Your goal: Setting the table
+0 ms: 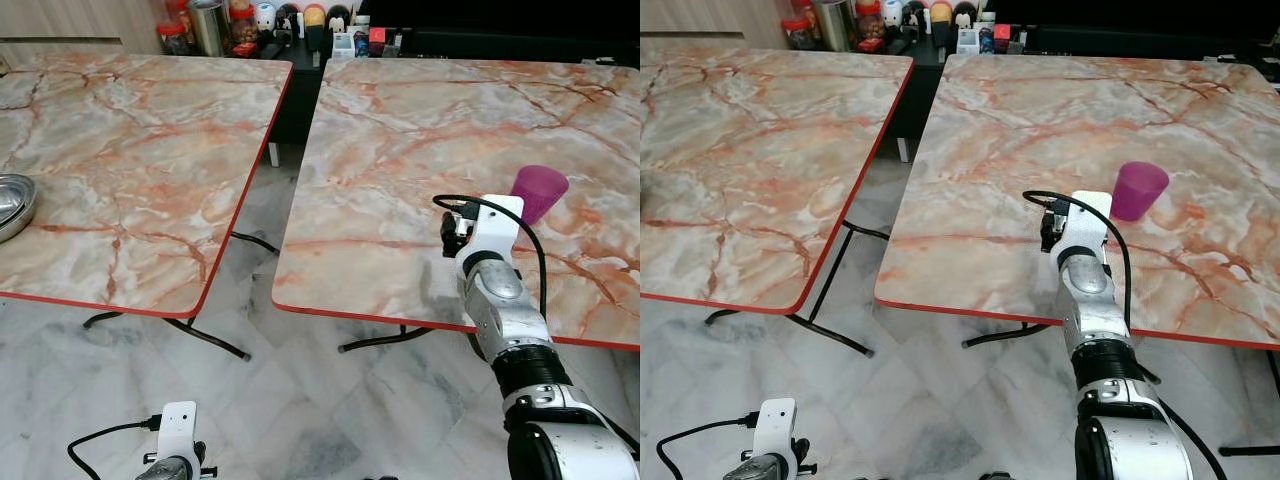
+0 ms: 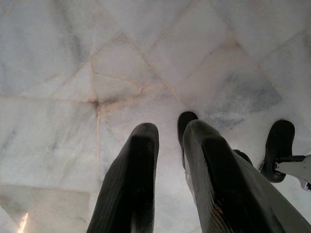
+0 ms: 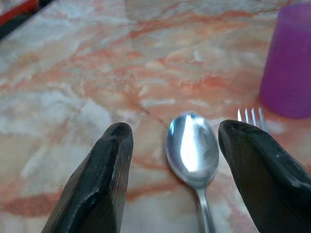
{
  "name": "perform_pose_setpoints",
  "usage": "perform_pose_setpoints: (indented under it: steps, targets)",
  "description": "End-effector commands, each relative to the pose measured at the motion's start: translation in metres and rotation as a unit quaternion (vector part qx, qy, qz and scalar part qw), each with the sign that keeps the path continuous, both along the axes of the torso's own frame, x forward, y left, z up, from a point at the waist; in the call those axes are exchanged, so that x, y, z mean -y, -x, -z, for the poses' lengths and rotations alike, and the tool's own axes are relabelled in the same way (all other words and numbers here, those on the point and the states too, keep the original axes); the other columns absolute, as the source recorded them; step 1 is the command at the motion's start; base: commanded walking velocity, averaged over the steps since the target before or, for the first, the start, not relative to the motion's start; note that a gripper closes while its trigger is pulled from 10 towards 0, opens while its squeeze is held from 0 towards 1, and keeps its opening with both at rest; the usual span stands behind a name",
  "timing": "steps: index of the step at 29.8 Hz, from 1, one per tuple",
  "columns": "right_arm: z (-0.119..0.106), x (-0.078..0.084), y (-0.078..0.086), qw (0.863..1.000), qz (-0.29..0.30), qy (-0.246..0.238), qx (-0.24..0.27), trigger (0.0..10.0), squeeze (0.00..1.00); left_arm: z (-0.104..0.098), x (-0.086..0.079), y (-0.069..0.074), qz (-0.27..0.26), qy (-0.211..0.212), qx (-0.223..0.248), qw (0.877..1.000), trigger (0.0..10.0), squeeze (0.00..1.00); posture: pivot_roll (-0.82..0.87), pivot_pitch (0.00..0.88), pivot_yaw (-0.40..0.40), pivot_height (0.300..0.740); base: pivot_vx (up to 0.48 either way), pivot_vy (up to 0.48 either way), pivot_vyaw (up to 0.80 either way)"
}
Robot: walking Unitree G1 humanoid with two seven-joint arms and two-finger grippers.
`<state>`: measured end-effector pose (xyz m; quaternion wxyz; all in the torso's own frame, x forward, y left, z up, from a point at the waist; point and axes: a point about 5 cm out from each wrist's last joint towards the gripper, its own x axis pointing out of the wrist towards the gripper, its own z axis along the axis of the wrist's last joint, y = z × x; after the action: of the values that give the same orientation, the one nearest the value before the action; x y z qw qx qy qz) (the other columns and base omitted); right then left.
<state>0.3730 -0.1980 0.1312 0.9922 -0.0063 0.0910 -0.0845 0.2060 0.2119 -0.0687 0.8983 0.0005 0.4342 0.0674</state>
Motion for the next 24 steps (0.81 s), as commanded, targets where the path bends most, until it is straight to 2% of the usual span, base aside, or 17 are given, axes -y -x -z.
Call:
perform_pose_setpoints:
  steps: [1,13,24]
  targets:
    - [0.012,0.001,0.004,1.000,0.004,0.005,-0.030,10.0,0.00,0.002,-0.003,0.005,-0.002,-0.006,-0.011,1.000,10.0,0.00,-0.01,0.158,0.020,0.740,0.000,0.000,0.00]
    - [0.017,0.011,0.008,0.998,0.040,0.005,-0.041,10.0,0.00,0.002,-0.004,0.005,-0.001,-0.006,-0.012,1.000,10.0,0.00,-0.01,0.162,0.021,0.740,0.000,0.000,0.00]
    - [0.031,0.010,0.015,0.996,0.050,-0.016,-0.070,10.0,0.00,0.002,-0.004,0.005,0.000,-0.007,-0.012,1.000,10.0,0.00,-0.02,0.165,0.020,0.740,0.000,0.000,0.00]
